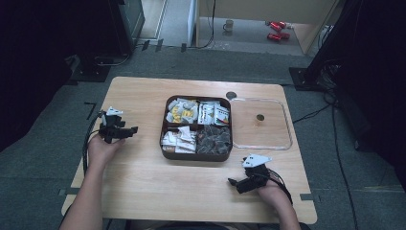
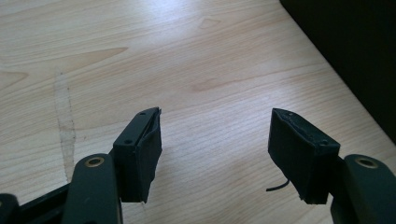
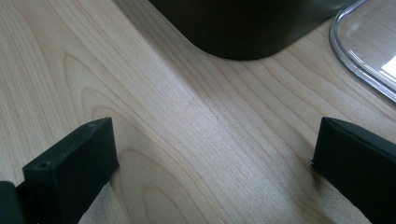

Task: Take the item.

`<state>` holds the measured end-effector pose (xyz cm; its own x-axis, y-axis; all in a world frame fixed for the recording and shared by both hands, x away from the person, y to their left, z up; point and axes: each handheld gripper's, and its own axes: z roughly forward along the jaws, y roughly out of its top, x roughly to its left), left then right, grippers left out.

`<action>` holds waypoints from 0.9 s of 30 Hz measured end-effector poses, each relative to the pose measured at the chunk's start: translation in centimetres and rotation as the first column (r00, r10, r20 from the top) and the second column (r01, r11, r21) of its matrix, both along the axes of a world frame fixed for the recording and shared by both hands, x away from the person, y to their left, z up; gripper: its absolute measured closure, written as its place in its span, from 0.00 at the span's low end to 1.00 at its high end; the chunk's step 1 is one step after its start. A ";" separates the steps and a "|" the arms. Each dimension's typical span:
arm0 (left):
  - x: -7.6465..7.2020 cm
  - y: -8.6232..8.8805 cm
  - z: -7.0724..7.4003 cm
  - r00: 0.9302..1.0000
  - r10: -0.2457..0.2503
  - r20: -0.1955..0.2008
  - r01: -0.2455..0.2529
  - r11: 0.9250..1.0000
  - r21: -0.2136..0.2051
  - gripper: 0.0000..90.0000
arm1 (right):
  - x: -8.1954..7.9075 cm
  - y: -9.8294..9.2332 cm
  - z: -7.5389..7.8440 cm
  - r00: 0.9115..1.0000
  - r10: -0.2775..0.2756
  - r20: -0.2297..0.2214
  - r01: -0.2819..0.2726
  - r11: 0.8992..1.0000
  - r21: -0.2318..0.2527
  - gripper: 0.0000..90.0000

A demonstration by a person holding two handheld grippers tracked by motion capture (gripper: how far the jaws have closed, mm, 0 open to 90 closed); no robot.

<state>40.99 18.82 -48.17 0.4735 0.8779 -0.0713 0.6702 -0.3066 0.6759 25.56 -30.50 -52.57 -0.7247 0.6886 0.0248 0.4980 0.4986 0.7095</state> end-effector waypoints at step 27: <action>-1.5 -3.5 3.7 0.988 -0.146 0.051 0.149 0.987 -0.055 0.48 | 0.0 0.0 0.0 1.000 0.000 0.000 0.000 1.000 0.001 0.00</action>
